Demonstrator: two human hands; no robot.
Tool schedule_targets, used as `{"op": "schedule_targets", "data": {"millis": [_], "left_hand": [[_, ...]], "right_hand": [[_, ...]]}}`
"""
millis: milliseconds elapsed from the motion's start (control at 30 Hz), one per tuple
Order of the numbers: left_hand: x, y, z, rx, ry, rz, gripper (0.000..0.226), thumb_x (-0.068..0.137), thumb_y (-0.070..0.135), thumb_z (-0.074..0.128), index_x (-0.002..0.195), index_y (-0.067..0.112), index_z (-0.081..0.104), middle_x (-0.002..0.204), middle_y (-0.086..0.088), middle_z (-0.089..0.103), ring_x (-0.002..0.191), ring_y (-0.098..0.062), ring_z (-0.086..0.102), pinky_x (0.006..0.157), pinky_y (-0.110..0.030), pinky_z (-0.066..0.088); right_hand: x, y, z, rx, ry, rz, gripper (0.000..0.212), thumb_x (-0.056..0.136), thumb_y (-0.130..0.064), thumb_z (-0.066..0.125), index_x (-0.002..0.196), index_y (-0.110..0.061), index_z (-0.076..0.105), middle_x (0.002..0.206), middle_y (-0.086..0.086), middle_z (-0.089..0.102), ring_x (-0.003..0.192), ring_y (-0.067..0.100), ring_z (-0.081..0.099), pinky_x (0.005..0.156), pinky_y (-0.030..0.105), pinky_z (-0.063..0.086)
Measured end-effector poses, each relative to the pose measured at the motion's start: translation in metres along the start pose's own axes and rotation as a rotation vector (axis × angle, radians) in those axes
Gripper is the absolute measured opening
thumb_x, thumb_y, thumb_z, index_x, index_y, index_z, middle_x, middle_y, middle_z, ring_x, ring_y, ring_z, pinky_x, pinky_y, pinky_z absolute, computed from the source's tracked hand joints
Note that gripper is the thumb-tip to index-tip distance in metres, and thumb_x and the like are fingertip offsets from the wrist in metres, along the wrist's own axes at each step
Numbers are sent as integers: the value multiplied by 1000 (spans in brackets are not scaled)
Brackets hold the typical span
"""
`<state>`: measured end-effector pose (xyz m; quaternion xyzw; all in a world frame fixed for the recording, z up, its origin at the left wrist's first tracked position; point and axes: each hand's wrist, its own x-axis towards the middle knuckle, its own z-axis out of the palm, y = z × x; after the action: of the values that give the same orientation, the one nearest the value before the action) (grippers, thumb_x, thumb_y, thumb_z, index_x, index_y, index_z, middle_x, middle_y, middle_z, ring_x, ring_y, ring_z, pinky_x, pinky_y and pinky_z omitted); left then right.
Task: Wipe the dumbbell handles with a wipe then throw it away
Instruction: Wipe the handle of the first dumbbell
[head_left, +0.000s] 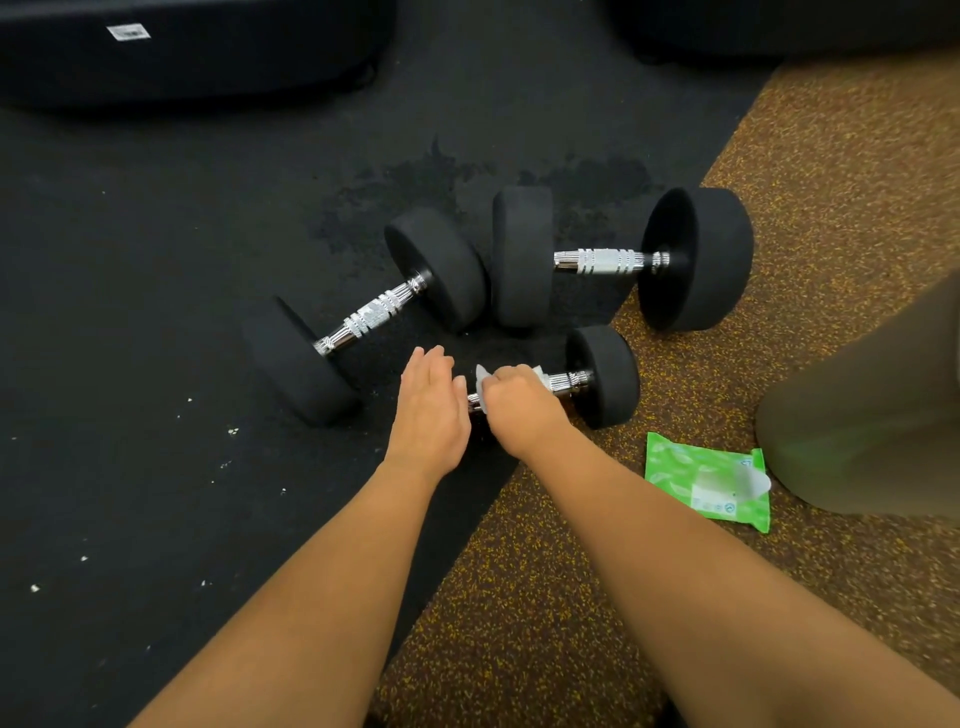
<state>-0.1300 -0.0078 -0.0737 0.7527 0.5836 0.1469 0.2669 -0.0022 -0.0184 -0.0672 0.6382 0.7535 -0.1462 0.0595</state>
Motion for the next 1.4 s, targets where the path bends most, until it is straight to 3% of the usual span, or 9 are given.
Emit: {"op": "schedule_targets", "data": {"millis": [200, 500, 600, 733, 833, 967, 1133, 1267, 1400], "left_hand": [[-2, 4, -3, -2, 2, 15, 42, 101, 16, 35, 136, -6, 36, 143, -19, 40, 144, -28, 18, 120, -39, 18], [-2, 1, 0, -15, 11, -10, 41, 100, 19, 38, 136, 0, 36, 144, -16, 40, 145, -28, 16, 118, -42, 23], [-3, 3, -2, -3, 6, -9, 40, 101, 19, 35, 136, 0, 37, 146, -16, 36, 145, -28, 16, 118, -42, 22], [-5, 10, -6, 65, 0, 33, 44, 101, 16, 35, 140, -4, 34, 146, -20, 35, 143, -30, 20, 119, -40, 19], [-7, 13, -9, 89, -2, 52, 45, 101, 15, 34, 141, -5, 32, 146, -21, 35, 142, -32, 21, 120, -40, 17], [-7, 12, -8, 112, 0, 67, 45, 101, 16, 33, 140, -6, 33, 145, -22, 36, 142, -33, 23, 120, -41, 17], [-7, 9, -3, 141, 32, 65, 47, 101, 20, 30, 137, -9, 37, 143, -25, 40, 140, -36, 28, 118, -44, 22], [-5, 3, 1, 152, 32, 54, 46, 100, 19, 37, 139, -4, 36, 146, -20, 38, 142, -33, 23, 117, -46, 24], [-5, 4, 0, 167, 48, 56, 45, 100, 19, 37, 138, -5, 37, 144, -21, 39, 141, -33, 26, 118, -44, 23]], "right_hand": [[3, -1, -1, 119, -16, -126, 26, 89, -7, 49, 114, -5, 56, 115, 11, 58, 107, 26, 52, 95, 33, 39], [-3, 1, 9, 111, 44, -29, 30, 88, -7, 48, 118, 1, 53, 115, 17, 57, 110, 33, 50, 101, 40, 36], [-12, -5, 19, 147, 67, -166, 48, 88, -4, 47, 135, 3, 41, 134, 19, 48, 129, 38, 37, 114, 43, 24], [-35, 10, 19, 13, 21, -234, 58, 94, -5, 40, 147, -2, 18, 157, 14, 13, 145, 34, 7, 119, 41, 9], [-45, 18, 23, -44, 28, -145, 59, 97, -5, 32, 149, -4, 3, 159, 14, -4, 146, 32, -7, 118, 40, -3], [-42, 2, 31, 85, 52, 5, 60, 97, -6, 33, 149, -5, 4, 159, 15, -3, 145, 33, -8, 120, 44, 1], [-39, -9, 37, 174, 20, -107, 61, 94, -4, 37, 149, -5, 11, 159, 14, 2, 145, 35, -6, 119, 49, 3], [-46, 7, 40, 142, 53, -15, 61, 96, -4, 30, 149, -7, 1, 158, 13, -8, 145, 33, -13, 117, 44, -8], [-45, 2, 36, 178, 64, 101, 65, 96, -6, 35, 149, -6, -2, 158, 14, -8, 144, 33, -15, 118, 45, -4]]}}
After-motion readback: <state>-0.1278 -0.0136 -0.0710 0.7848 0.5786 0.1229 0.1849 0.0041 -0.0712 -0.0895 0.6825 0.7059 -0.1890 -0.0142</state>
